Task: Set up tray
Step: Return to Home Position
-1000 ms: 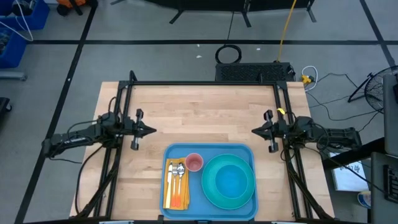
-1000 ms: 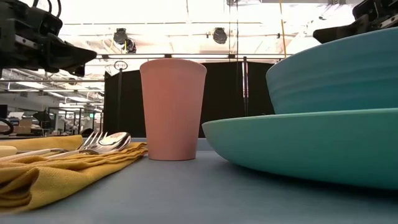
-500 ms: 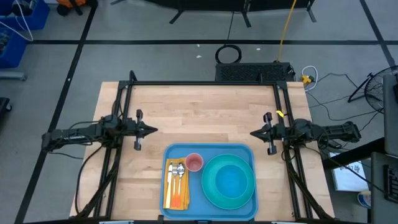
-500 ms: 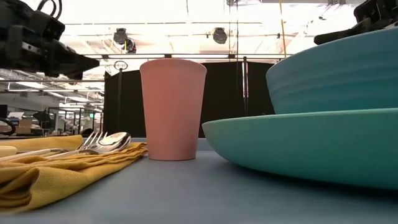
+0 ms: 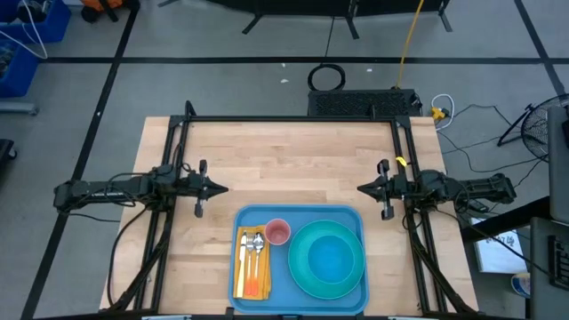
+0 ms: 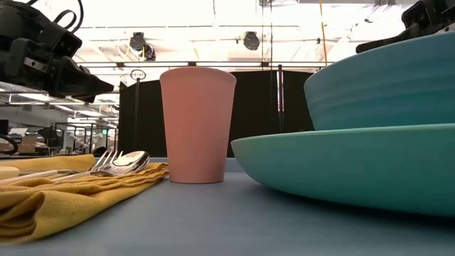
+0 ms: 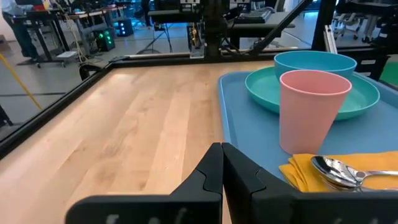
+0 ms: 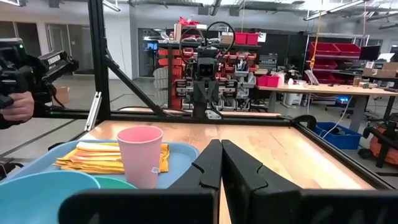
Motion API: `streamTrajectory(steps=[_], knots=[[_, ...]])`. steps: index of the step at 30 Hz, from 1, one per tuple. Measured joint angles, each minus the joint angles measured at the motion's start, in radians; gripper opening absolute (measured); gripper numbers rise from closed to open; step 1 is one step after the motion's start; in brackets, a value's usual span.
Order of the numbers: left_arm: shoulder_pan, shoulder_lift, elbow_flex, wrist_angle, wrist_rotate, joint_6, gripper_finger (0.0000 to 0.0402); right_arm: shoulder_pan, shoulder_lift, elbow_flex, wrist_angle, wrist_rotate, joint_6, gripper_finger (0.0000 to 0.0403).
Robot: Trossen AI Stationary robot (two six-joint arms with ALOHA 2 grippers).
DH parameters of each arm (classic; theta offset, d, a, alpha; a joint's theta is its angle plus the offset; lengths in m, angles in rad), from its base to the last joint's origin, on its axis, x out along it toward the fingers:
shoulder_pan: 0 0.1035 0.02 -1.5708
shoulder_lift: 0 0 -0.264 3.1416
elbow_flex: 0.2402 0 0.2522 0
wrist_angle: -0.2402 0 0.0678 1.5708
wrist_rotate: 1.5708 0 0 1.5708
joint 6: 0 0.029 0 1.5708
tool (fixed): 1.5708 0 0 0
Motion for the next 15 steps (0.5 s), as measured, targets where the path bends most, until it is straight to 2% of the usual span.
streamTrajectory(steps=[15], knots=[[0.0, 0.0, 0.0, 0.003, -0.011, -0.093, 0.0016, 0.0, 0.0, 0.0, 0.015, 0.003, -0.03, 0.0]])
